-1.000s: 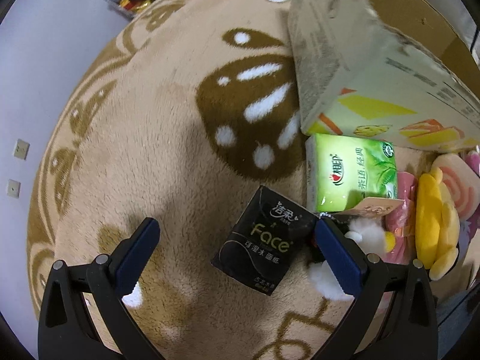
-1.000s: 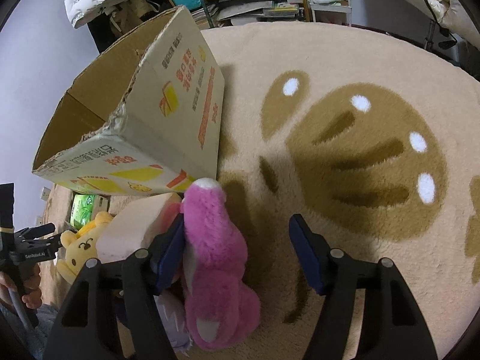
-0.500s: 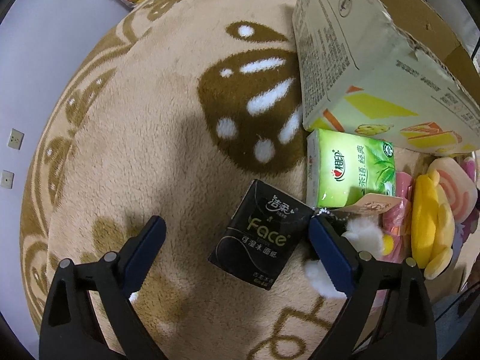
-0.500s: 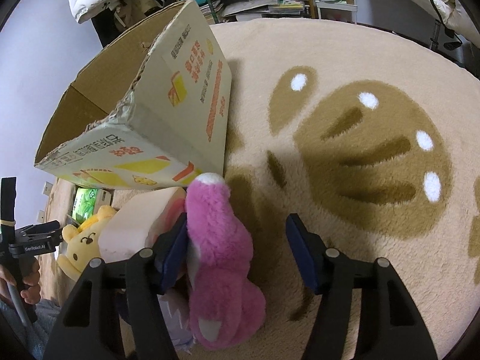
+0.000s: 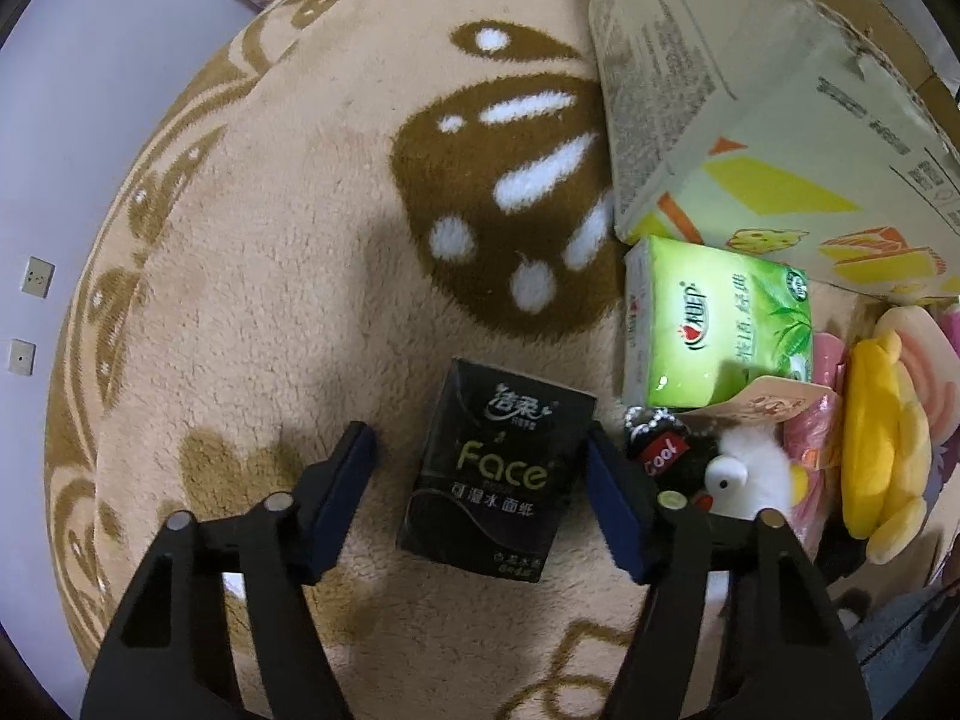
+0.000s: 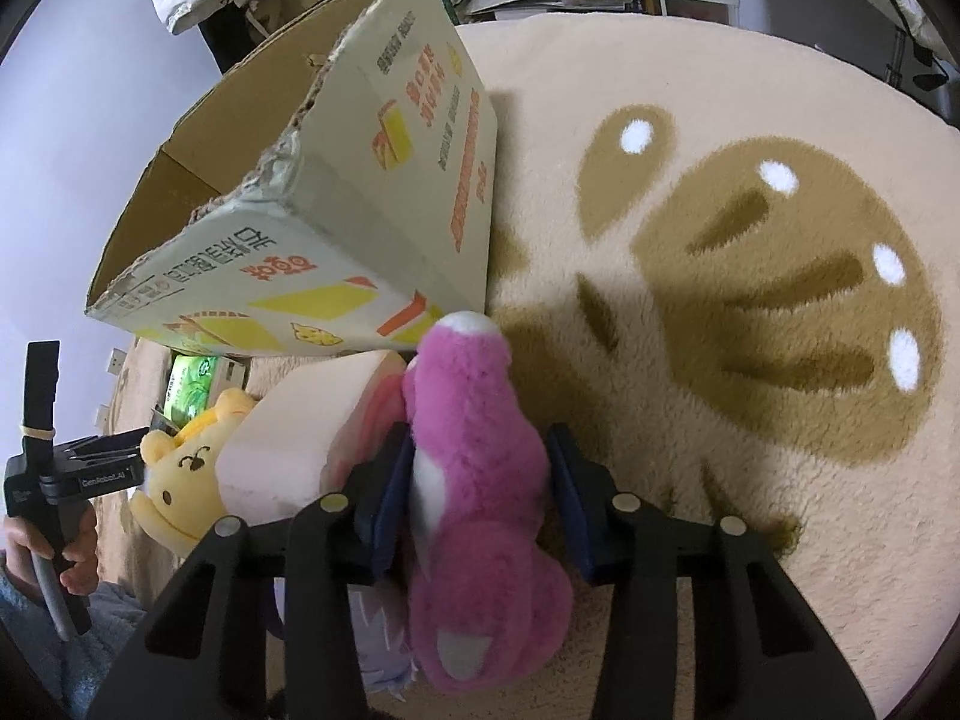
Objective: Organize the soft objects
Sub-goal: 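Lower the left tool onto the black Face tissue pack while the right tool grasps the pink plush rabbit, then carry the tissue pack and pink rabbit over the box and release both inside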
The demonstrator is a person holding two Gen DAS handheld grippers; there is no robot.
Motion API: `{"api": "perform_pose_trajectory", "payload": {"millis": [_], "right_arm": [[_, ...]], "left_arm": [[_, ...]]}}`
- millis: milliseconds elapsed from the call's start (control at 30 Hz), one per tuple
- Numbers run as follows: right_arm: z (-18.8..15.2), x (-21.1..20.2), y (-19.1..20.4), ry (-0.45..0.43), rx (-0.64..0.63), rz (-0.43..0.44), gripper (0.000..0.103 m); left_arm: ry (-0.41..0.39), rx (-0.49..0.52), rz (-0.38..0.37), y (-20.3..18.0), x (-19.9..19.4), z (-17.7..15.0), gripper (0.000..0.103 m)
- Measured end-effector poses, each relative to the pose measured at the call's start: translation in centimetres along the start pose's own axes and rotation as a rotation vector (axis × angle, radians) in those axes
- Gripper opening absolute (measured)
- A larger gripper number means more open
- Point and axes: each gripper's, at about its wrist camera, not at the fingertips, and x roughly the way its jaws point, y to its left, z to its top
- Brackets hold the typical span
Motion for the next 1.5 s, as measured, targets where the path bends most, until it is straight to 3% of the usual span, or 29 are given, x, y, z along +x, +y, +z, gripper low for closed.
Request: {"api": "perform_pose_trajectory", "payload": {"millis": [167,467,933,1167,1500], "right_arm": [[0.0,0.4,0.2,0.007,-0.01,-0.005,0.042],[-0.3,-1.0,1.3,-0.065,-0.059,-0.043,0.039],[-1.6,-9.2,4.8,-0.391,-0.184,-0.081,0.039],[-2.6,-13.6,7.2,-0.531,-0.226,-0.048,0.039],[-1.5,-16.4,9.9,-0.653,-0.28,-0.028,0.039]], "left_arm": [[-0.006,-0.018,0.025,0.6,0.0,-0.1,0.047],[-0.054,-0.034,0.005,1.6,-1.6,-0.7,0.046],[-0.478,-0.068,0.008,0.7,-12.9,-4.5,0.046],[-0.639,-0.032,0.037,-1.2,-18.0,-5.6,0.046],[-0.829,0.042,0.0,-4.8,-24.2,-5.9,0.046]]}}
